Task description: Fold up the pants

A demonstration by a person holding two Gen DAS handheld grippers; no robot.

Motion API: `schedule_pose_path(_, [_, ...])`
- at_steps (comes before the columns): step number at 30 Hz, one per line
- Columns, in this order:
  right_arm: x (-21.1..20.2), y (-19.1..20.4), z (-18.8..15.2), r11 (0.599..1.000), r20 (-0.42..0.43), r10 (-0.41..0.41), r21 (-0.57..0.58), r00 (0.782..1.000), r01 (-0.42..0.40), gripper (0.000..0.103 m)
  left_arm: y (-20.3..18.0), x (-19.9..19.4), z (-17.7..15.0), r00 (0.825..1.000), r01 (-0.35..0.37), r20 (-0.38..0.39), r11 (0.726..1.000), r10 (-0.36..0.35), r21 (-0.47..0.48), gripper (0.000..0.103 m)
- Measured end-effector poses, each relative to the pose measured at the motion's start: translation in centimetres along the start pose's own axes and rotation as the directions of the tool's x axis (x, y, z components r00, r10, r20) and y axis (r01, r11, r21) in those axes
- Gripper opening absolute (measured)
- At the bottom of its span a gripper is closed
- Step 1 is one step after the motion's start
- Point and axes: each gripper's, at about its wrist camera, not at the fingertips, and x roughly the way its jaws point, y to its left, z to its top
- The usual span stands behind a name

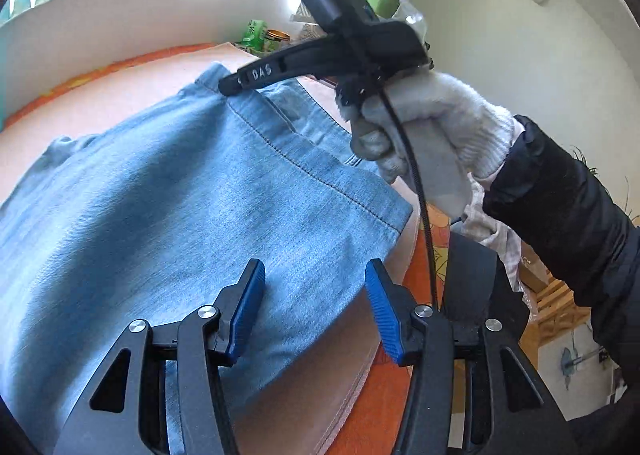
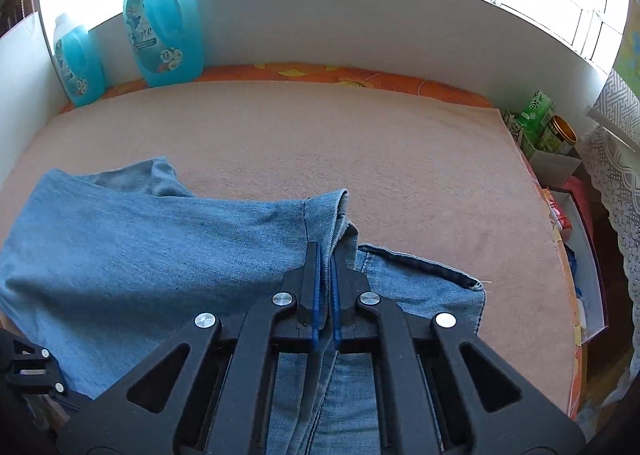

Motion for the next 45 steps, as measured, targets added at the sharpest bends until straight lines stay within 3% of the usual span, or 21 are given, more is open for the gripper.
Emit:
schedule_pose_path(4, [-1.4,-1.0,0.0,0.996,0.016,0.058,0.064,0.998,-0.059,0.006,1.0,-3.7,-0.8,0.999,-0.031,0.037,0.999,0.032,-0.026,0.051])
schedule_pose_path(6, [-3.0,-1.9,-0.6,0.989,0.043,0.080,0.121,0.996,-0.085,0.015,2.2,-5.9,-1.4,0.997,-0.051,0.059,0.997,0.054,-0.063,0.051])
schedule_pose_path(11, [-6.7,-3.8,-4.5,0.947,0.079,0.180,0.256,0.980,-0.195,0.022,5.7,-11.9,-3.5,0.982,-0.104,0.139,0.977,0.131,-0.187,0.051])
schedule_pose_path(14, [-8.2,-4.2,-7.6,0.917,0.087,0.210,0.329,0.974,-0.227,0.024,7.9,-15.3,-5.1,0.962,-0.109,0.209,0.950,0.175,-0.294,0.051])
schedule_pose_path(16, [-8.8,-4.5,-9.5,0.888,0.097,0.245,0.378,0.965,-0.263,0.030,9.4,-17.4,-6.0,0.945,-0.132,0.240,0.929,0.224,-0.346,0.051])
schedule_pose_path(18, [-9.2,-4.7,-11.1,0.859,0.109,0.267,0.423,0.957,-0.288,0.051,10.7,-19.1,-6.7,0.926,-0.158,0.260,0.908,0.273,-0.387,0.051])
schedule_pose_path(22, [-9.0,-4.3,-13.6,0.805,0.108,0.331,0.485,0.937,-0.341,0.052,13.1,-20.9,-7.7,0.893,-0.224,0.264,0.869,0.365,-0.441,0.051])
schedule_pose_path(24, [-8.9,-3.8,-14.6,0.800,0.097,0.330,0.499,0.939,-0.332,0.052,14.6,-21.7,-8.4,0.877,-0.245,0.259,0.840,0.406,-0.484,0.055])
schedule_pose_path(27, [-8.7,-3.1,-15.8,0.779,0.087,0.348,0.526,0.933,-0.340,0.052,17.2,-23.1,-9.5,0.865,-0.218,0.265,0.795,0.426,-0.567,0.055])
schedule_pose_path(29, [-8.6,-2.8,-16.2,0.767,0.084,0.357,0.542,0.930,-0.343,0.052,18.6,-23.9,-10.2,0.847,-0.216,0.269,0.761,0.458,-0.612,0.055])
schedule_pose_path(32, [-8.9,-1.8,-16.0,0.772,0.077,0.369,0.529,0.926,-0.352,0.050,19.5,-24.1,-10.9,0.832,-0.252,0.248,0.737,0.495,-0.627,0.055])
schedule_pose_path(35, [-9.2,-0.1,-15.1,0.810,0.049,0.361,0.478,0.931,-0.339,0.038,19.8,-23.2,-11.1,0.845,-0.286,0.207,0.744,0.493,-0.605,0.055])
schedule_pose_path(36, [-9.3,0.3,-14.9,0.829,0.039,0.343,0.458,0.939,-0.322,0.031,19.8,-22.8,-11.2,0.852,-0.290,0.196,0.749,0.486,-0.595,0.055])
schedule_pose_path(37, [-9.3,0.6,-14.6,0.835,0.038,0.336,0.450,0.941,-0.317,0.015,19.7,-22.3,-11.2,0.858,-0.298,0.181,0.754,0.480,-0.586,0.055])
schedule_pose_path(42, [-12.1,-0.2,-13.3,0.843,0.093,0.294,0.443,0.951,-0.304,0.010,18.8,-20.9,-11.2,0.875,-0.331,0.137,0.779,0.465,-0.532,0.055])
schedule_pose_path(45, [-12.7,-1.3,-13.2,0.866,0.074,0.211,0.449,0.975,-0.222,0.010,18.5,-20.7,-11.3,0.878,-0.346,0.118,0.786,0.464,-0.512,0.055])
